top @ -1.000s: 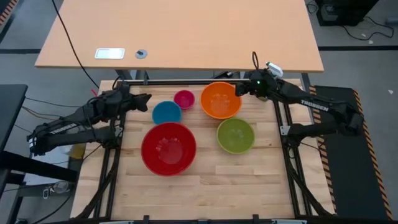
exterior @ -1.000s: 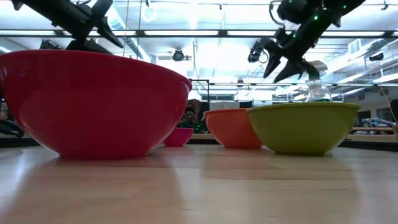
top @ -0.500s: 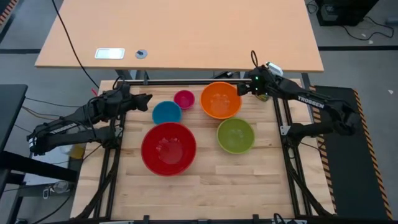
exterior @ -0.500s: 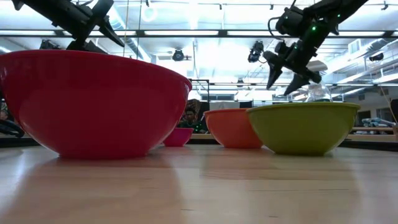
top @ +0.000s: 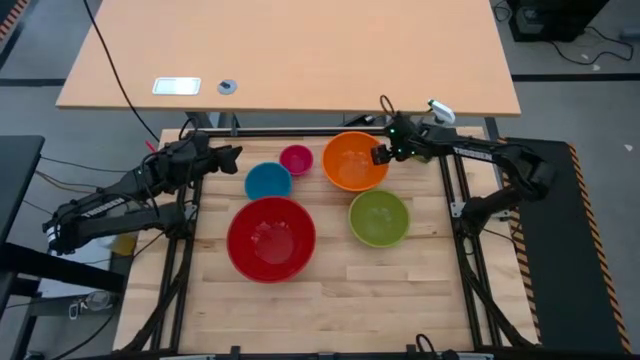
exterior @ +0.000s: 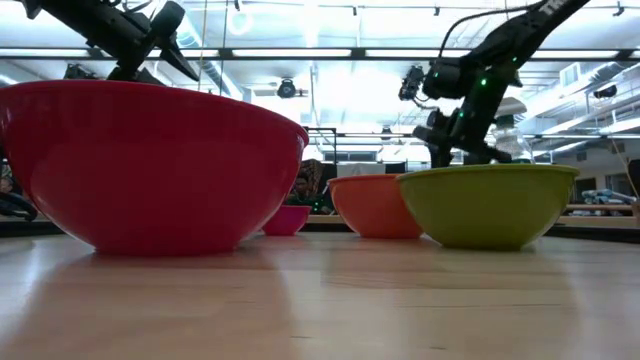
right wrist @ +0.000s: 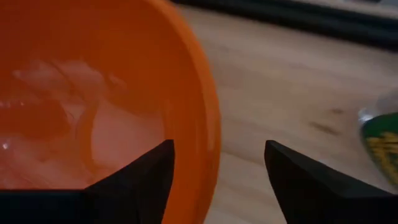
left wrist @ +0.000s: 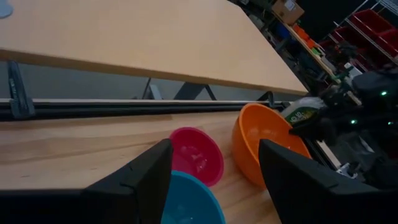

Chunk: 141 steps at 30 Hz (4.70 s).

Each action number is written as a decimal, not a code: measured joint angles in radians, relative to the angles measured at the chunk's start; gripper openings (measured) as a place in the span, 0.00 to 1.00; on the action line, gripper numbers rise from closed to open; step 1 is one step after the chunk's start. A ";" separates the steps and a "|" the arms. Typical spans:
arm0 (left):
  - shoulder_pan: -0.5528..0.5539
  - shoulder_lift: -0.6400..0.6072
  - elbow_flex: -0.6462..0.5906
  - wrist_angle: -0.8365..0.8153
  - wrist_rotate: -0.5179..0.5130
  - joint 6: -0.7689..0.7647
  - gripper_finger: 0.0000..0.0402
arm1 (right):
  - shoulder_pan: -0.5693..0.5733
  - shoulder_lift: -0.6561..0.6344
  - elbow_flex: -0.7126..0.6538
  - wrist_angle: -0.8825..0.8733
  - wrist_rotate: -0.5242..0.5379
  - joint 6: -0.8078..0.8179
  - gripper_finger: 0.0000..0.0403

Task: Nest bowls inside each other
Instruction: Stack the orange bowl on top of the red bowl, then stack the green bowl on top of the orange bowl

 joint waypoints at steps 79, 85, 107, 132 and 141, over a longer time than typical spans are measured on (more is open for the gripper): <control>-0.066 -0.003 0.000 0.060 0.150 0.028 0.60 | 0.714 0.468 0.672 0.245 0.078 -0.099 0.05; -0.066 -0.003 0.000 0.060 0.153 0.040 0.60 | 0.704 0.652 0.933 0.027 0.086 -0.168 0.05; -0.066 -0.001 0.000 -0.068 0.169 -0.006 0.60 | 0.641 0.761 1.048 -0.094 -0.054 -0.257 0.51; -0.104 0.158 0.000 -0.028 0.185 -0.052 0.60 | 0.423 0.077 0.319 -0.327 -0.020 -0.298 0.52; -0.102 0.171 0.000 -0.022 0.185 -0.051 0.60 | 0.351 -0.004 0.184 -0.357 -0.004 -0.411 0.53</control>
